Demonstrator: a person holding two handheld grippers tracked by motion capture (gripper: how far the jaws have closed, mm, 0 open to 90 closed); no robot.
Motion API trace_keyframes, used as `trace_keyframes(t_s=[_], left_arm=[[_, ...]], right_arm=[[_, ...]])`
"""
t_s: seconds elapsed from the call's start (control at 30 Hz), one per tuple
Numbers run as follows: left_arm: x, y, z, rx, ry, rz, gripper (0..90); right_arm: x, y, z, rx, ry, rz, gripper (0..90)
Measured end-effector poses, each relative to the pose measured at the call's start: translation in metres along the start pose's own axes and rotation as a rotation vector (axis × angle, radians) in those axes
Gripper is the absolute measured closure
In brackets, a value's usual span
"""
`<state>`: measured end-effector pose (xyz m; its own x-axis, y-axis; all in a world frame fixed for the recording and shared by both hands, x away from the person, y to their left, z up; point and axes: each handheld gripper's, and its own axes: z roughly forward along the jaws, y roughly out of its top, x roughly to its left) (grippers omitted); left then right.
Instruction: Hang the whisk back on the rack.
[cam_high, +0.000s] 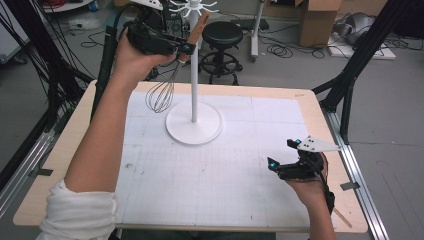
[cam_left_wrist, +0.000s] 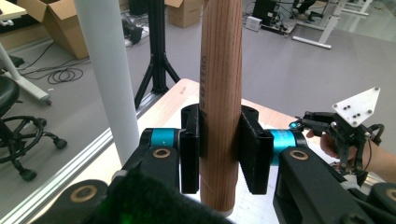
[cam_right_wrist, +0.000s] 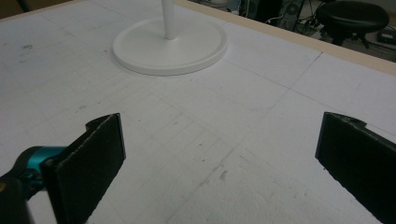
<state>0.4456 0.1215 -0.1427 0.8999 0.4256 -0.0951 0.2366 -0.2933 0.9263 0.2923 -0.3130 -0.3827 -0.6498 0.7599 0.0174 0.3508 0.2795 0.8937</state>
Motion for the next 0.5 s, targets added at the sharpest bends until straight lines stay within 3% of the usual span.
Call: trace_keyframes(t_s=[0.13, 0.3, 0.5], left_arm=[[0.0028, -0.0017, 0.0021, -0.009, -0.030, -0.021, 72.1], [0.0050, -0.0034, 0.0040, -0.012, -0.038, -0.023, 72.1], [0.0056, -0.0034, 0.0048, -0.015, -0.022, -0.028, 72.0]], right_arm=[[0.0008, 0.0006, -0.0001, -0.003, 0.002, -0.002, 0.4], [0.0003, 0.0003, -0.0003, -0.002, 0.000, -0.001, 0.4], [0.0002, 0.0001, -0.0010, -0.003, 0.001, 0.000, 0.4]])
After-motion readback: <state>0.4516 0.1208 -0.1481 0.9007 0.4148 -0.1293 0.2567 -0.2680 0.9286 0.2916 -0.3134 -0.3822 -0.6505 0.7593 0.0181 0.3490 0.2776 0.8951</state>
